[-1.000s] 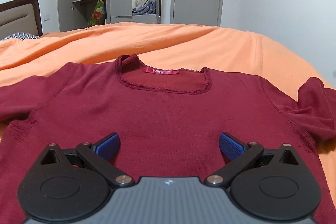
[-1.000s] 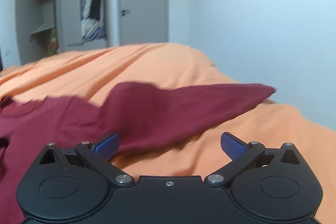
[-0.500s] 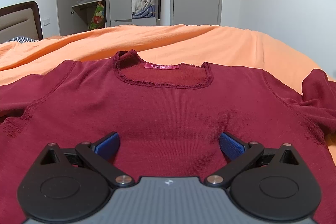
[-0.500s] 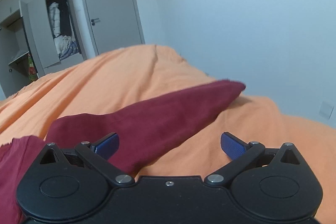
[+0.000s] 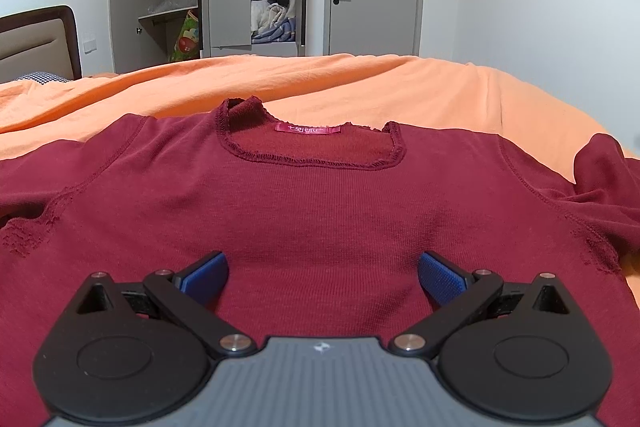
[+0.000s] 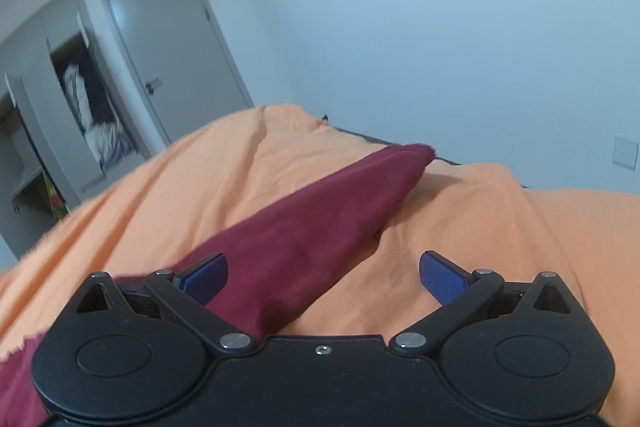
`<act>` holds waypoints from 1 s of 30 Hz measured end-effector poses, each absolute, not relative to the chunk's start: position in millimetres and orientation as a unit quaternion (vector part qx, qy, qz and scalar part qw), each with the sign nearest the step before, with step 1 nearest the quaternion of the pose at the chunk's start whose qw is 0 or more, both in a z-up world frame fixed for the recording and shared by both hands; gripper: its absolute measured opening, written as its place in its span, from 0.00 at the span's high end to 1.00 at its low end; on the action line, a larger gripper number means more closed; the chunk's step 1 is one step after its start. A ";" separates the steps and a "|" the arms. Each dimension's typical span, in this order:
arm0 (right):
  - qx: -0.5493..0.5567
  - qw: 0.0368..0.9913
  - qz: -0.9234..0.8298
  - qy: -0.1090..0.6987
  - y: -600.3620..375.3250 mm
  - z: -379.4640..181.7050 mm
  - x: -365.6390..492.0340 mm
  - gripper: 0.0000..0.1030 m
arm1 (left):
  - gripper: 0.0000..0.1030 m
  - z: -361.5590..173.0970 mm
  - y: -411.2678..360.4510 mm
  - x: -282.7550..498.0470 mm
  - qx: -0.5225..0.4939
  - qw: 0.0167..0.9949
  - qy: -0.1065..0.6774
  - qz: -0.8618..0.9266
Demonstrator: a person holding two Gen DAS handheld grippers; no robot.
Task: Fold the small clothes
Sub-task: 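Move the right tool toward the sleeve cuff while the left tool hovers over the collar, then grasp the sleeve cuff with the right gripper and fold it across the shirt back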
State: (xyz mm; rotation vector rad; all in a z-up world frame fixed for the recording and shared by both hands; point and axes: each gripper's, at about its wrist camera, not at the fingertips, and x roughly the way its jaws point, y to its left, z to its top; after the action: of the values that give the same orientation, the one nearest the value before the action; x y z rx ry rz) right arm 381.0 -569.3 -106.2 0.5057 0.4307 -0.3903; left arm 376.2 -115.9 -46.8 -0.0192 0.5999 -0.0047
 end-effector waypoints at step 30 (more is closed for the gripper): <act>0.216 0.903 -0.325 0.178 -598.1 -69.4 365.4 0.95 | 0.00 -6.7 -87.7 375.3 -0.046 0.938 0.343 -0.010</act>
State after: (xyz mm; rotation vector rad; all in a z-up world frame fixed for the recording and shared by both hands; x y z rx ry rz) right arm 365.4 -598.1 -69.4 0.4461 0.3680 -0.6713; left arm 375.3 -87.7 -6.7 -0.0937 0.7015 -0.0214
